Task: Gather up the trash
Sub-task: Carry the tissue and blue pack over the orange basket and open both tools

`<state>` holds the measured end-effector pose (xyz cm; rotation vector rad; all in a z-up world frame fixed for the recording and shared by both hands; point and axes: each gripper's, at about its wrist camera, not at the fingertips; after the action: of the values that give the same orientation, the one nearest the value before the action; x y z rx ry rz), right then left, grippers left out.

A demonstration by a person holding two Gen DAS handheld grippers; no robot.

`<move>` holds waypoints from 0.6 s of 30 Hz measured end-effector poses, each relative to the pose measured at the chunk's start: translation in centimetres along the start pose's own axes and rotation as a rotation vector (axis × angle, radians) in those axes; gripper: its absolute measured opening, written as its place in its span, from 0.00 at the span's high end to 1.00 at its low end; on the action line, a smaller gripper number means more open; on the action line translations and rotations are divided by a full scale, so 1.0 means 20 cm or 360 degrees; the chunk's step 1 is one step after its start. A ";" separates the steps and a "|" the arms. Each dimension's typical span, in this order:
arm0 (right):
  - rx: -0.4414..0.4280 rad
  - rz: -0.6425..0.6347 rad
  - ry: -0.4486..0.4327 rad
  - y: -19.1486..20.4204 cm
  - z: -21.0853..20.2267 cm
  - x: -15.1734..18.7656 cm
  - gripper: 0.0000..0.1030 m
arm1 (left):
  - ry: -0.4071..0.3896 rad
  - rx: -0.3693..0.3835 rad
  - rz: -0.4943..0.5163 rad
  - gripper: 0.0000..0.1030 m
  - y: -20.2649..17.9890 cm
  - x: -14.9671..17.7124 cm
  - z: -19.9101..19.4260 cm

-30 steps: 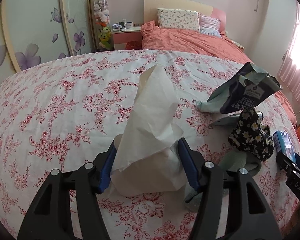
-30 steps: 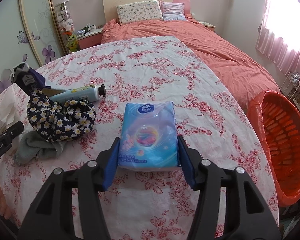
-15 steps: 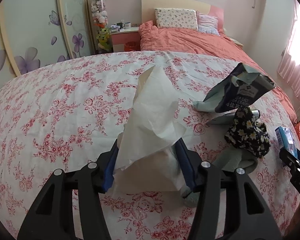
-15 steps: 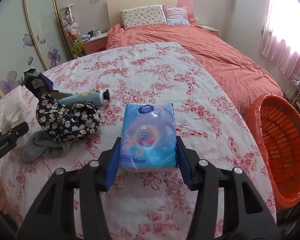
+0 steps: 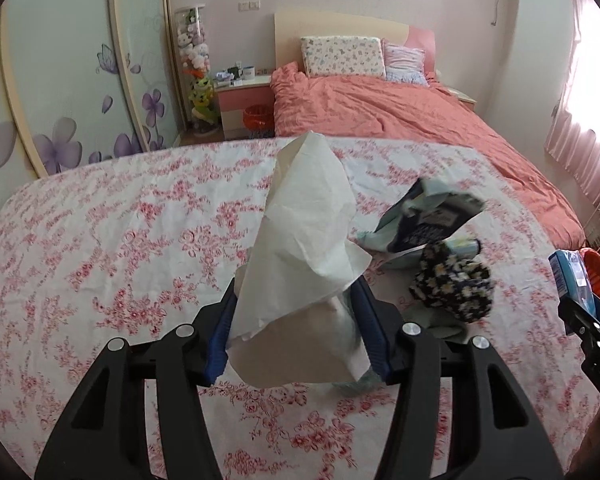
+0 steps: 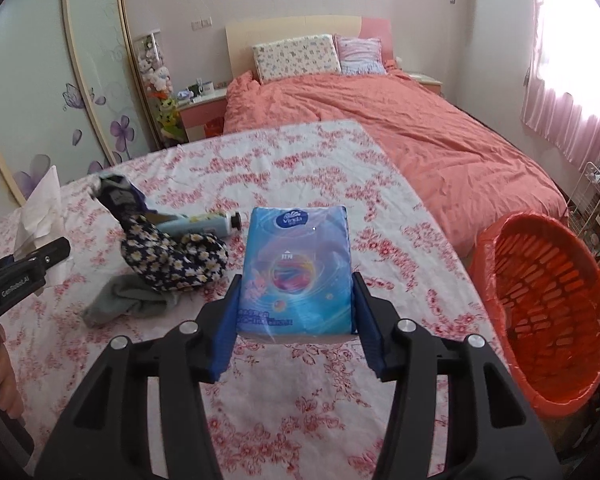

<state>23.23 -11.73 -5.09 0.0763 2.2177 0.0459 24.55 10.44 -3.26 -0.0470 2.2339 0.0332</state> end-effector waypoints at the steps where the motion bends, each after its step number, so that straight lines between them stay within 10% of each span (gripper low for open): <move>1: -0.0003 0.0002 -0.0017 -0.01 -0.03 -0.01 0.50 | -0.0012 0.0004 0.0007 0.46 -0.01 -0.01 -0.02; 18: 0.0029 0.0053 -0.0248 -0.22 -0.42 -0.08 0.50 | -0.0146 0.0191 0.0119 0.46 -0.31 -0.07 -0.29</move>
<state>17.38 -16.25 1.01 0.1226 2.0613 0.0371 21.13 3.96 1.49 0.1013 2.1408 -0.0567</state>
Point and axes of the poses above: each gripper's, at about its wrist camera, not at the fingertips, and z roughly the way its jaws point, y to its left, x to its underside, and after that the axes turned 7 degrees about -y, right-handed
